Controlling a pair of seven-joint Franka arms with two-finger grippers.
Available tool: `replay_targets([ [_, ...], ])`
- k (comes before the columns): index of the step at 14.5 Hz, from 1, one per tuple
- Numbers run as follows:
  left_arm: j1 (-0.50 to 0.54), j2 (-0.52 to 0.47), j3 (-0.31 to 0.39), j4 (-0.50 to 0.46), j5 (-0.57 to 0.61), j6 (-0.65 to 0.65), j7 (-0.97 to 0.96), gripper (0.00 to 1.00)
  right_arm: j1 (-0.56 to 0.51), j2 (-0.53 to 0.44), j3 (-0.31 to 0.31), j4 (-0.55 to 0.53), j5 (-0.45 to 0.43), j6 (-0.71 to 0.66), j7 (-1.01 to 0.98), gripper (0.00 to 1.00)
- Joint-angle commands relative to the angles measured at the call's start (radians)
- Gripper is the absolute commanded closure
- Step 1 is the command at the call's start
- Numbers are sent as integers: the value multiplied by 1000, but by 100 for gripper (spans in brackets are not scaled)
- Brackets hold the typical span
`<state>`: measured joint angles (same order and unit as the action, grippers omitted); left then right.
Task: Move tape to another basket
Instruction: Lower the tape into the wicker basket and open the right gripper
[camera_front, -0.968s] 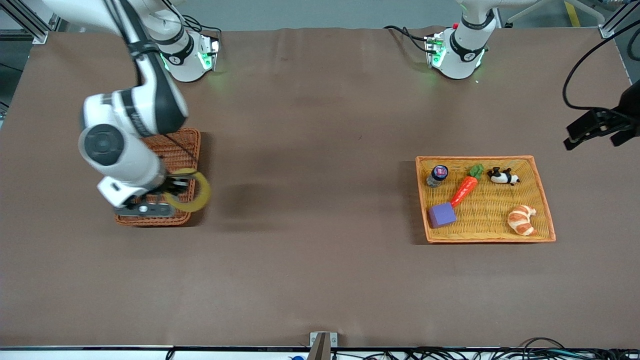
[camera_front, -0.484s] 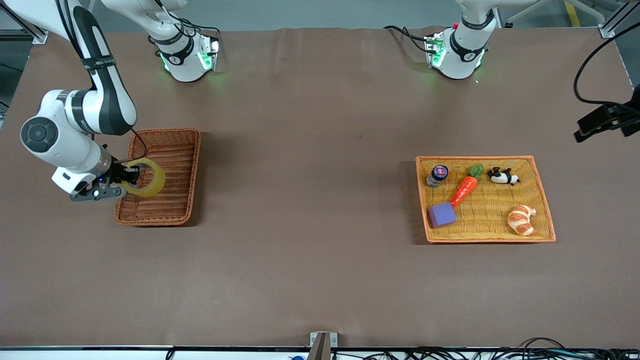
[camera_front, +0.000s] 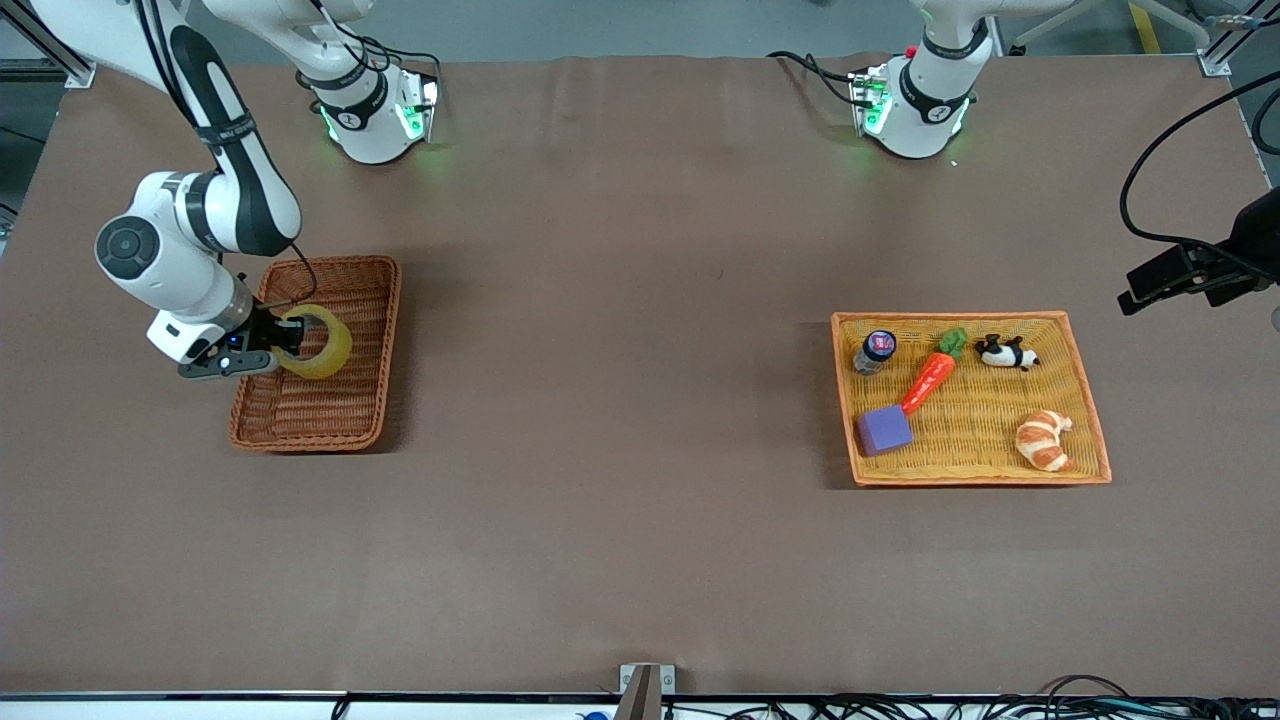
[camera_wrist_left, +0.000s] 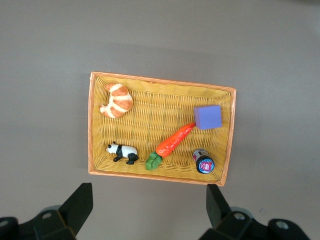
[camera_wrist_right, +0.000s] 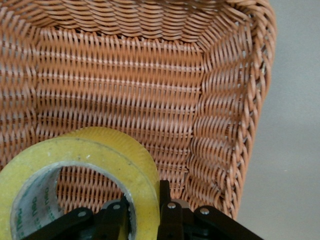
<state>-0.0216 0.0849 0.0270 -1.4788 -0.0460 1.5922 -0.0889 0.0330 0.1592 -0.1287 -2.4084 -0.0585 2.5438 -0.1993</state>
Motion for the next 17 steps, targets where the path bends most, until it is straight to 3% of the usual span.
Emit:
replay_targets([
  [1,-4,-5,-2,8,10,3,21,0,13,9,-2,-29,26,47,-19,92],
  [4,-4,-5,-42,5,60,11,18,0,13,29,-3,-20,28,56,-17,90],
  [7,-9,-17,-42,-8,64,9,3,0,24,80,-3,-17,26,122,-19,72],
  [8,-4,-19,-42,-8,63,9,4,0,25,85,-3,-17,26,127,-20,52],
  [10,-1,-25,-42,-9,61,3,5,0,24,74,-5,-15,26,113,-23,0],
  [13,-1,-25,-44,-6,63,2,15,0,16,-10,-5,23,26,-32,-34,0],
  [17,-1,-24,-44,-11,54,2,15,0,4,-115,4,200,28,-294,17,0],
])
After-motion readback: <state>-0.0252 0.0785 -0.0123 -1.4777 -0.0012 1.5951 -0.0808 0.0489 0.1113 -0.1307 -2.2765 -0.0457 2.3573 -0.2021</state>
